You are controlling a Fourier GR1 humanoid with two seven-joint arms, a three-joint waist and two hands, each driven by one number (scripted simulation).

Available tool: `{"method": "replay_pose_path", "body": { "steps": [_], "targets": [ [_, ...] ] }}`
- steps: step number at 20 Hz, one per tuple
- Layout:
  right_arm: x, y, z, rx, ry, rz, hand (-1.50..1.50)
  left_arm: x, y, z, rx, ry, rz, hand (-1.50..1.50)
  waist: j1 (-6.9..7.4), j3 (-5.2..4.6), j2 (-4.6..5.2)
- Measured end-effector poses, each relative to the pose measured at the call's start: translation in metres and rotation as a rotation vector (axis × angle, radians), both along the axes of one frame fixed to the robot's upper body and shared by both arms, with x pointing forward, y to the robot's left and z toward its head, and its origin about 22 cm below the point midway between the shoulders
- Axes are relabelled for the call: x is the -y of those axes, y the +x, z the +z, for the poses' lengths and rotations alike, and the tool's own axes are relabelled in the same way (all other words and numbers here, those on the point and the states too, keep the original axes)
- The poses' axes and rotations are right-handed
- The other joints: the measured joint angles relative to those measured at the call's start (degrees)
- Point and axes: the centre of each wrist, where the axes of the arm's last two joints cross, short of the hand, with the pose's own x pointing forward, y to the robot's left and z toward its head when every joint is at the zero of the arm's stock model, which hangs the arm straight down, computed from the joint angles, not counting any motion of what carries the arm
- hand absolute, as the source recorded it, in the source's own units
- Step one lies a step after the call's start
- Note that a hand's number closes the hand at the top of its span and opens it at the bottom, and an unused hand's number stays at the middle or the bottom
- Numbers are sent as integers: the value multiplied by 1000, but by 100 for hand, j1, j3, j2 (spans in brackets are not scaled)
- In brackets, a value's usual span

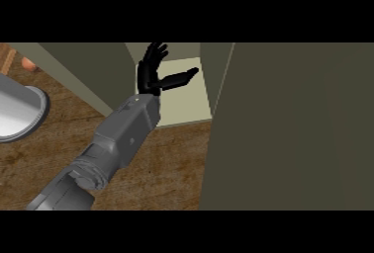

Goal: Pick up the bottled water, place it into the cabinet and close the cabinet

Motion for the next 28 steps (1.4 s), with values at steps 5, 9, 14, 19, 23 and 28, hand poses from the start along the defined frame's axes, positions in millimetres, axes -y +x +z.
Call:
{"method": "replay_pose_path", "body": {
  "steps": [5,9,14,19,23,28],
  "targets": [
    [-1,0,1,1,-3,10,-150,0,2,4,20,43,1,-150,-13,0,-7],
    [0,1,3,5,-12,20,-150,3,6,12,49,70,-36,-150,-35,1,1],
    [1,1,3,9,-20,17,-150,8,6,15,108,128,-112,150,-6,4,-29],
    [4,1,3,1,-28,11,-150,14,7,20,172,102,-155,150,88,4,-82],
    [1,-2,4,-1,-42,15,-150,16,4,17,199,63,-170,150,149,5,-130],
    [-4,-5,8,1,-65,14,-150,15,-2,6,202,9,-201,150,290,5,-189]
  ]
}}
